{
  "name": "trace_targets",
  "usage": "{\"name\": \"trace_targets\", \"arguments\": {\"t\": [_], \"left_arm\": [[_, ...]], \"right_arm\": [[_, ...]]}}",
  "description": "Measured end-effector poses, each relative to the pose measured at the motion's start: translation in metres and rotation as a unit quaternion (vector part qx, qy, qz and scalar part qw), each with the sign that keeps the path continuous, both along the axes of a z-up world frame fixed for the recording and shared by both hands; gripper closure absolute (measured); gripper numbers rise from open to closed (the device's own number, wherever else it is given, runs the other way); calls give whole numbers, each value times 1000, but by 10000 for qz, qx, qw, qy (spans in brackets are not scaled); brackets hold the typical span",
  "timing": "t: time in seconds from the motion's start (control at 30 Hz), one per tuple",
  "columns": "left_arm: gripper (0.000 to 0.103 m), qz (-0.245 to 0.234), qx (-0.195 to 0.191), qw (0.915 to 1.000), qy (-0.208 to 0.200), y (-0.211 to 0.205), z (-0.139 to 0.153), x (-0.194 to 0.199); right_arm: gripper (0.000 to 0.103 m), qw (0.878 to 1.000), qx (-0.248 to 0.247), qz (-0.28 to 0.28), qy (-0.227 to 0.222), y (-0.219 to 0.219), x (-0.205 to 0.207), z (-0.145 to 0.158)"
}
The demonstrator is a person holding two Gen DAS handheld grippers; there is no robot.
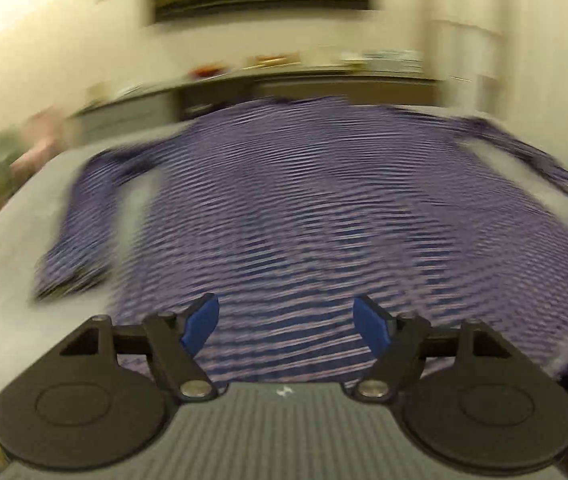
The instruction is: Fold clothes
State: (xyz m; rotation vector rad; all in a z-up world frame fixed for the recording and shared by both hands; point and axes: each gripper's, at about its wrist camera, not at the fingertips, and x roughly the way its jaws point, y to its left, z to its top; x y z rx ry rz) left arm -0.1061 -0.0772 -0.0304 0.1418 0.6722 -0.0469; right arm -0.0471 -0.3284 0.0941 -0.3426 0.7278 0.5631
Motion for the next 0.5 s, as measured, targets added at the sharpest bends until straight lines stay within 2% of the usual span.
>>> {"name": "trace_targets", "arguments": {"t": [0.03, 0.07, 0.13, 0.2, 0.27, 0.4, 0.5], "left_arm": [[27, -150, 137, 9998, -8, -7, -2, 6], [27, -251, 293, 9993, -18, -10, -4, 12], [27, -391, 557, 9977, -39, -12, -4, 26], [25, -404, 667, 9969, -39, 0, 2, 43], [17, -443, 633, 9970, 39, 17, 10, 70], [17, -354, 527, 9972, 391, 58, 14, 157], [18, -21, 546, 9977, 395, 89, 4, 214]], "right_arm": [[71, 9996, -194, -173, 89, -1, 4, -6], [67, 9985, -383, -362, 174, -2, 7, -12], [64, 9952, -481, -818, 244, -9, 18, -10], [65, 9940, -558, -927, 157, -14, 23, -6], [63, 9973, -374, -632, 87, -4, 35, 7], [51, 9995, 221, 189, 73, 28, 86, 28], [51, 9990, 158, 337, 228, 62, 148, 16]]}}
